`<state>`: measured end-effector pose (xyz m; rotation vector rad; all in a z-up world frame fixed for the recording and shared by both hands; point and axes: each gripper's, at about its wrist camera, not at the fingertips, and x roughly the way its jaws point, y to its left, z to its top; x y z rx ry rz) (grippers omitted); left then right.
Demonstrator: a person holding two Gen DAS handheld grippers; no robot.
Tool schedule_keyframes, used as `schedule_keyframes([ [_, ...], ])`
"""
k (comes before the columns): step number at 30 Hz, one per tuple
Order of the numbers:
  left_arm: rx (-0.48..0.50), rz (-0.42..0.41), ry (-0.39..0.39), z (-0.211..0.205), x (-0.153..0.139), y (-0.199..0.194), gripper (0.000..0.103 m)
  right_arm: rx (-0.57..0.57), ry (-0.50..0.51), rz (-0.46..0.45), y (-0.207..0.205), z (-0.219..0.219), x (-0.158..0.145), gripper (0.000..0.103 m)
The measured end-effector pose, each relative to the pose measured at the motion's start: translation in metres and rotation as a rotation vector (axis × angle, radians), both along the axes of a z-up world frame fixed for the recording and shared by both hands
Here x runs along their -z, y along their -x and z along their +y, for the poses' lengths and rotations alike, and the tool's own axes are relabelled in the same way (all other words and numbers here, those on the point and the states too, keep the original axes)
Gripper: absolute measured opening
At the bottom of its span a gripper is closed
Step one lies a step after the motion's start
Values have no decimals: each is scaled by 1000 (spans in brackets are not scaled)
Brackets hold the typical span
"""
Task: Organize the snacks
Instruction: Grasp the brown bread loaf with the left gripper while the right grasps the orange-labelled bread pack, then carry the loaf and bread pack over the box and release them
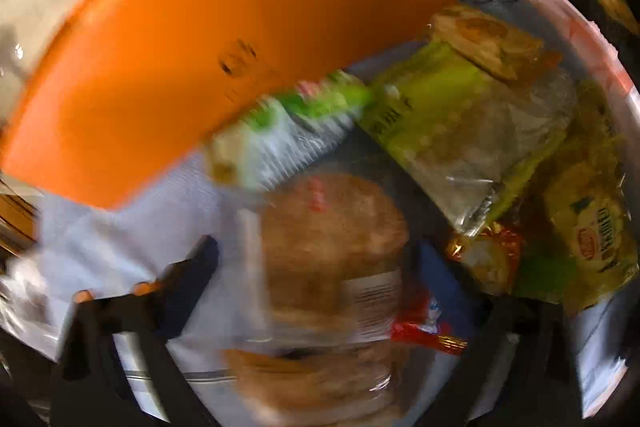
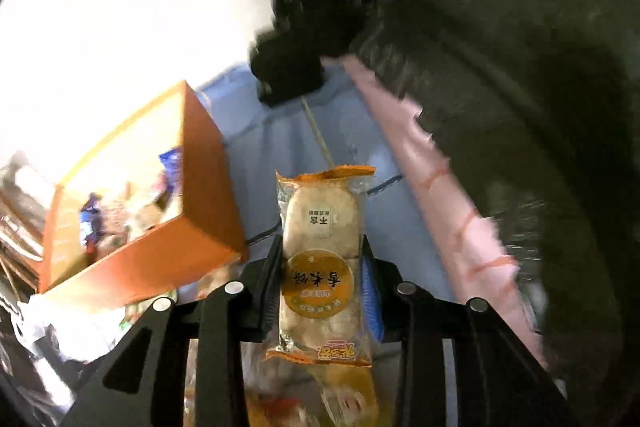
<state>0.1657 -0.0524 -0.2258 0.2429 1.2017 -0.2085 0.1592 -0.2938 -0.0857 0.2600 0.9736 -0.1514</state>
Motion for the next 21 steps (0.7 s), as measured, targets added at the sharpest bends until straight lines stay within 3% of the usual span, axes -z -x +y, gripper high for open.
schedule_keyframes([
  [2,4,51,9,3,-1,1,74,-7,5,-24,15,-1,-15,35],
  [3,-5,77,49,11,-8,2,74,-9,9,-32,17,-3,-20,35],
  [5,-69,35,103,33,-35,11,74,-9,16,-60,24,-5,-36,35],
  [11,-128,-111,59,76,-113,28,74,-114,-20,-146,26,22,-85,35],
  [16,-200,-197,62,107,-178,1,75,-320,-152,-148,-14,73,-115,35],
  [19,-240,-253,50,119,-206,-30,75,-419,-101,-117,-52,113,-124,35],
  [21,-268,-270,13,122,-219,-56,75,-464,-129,-61,-83,131,-120,35],
])
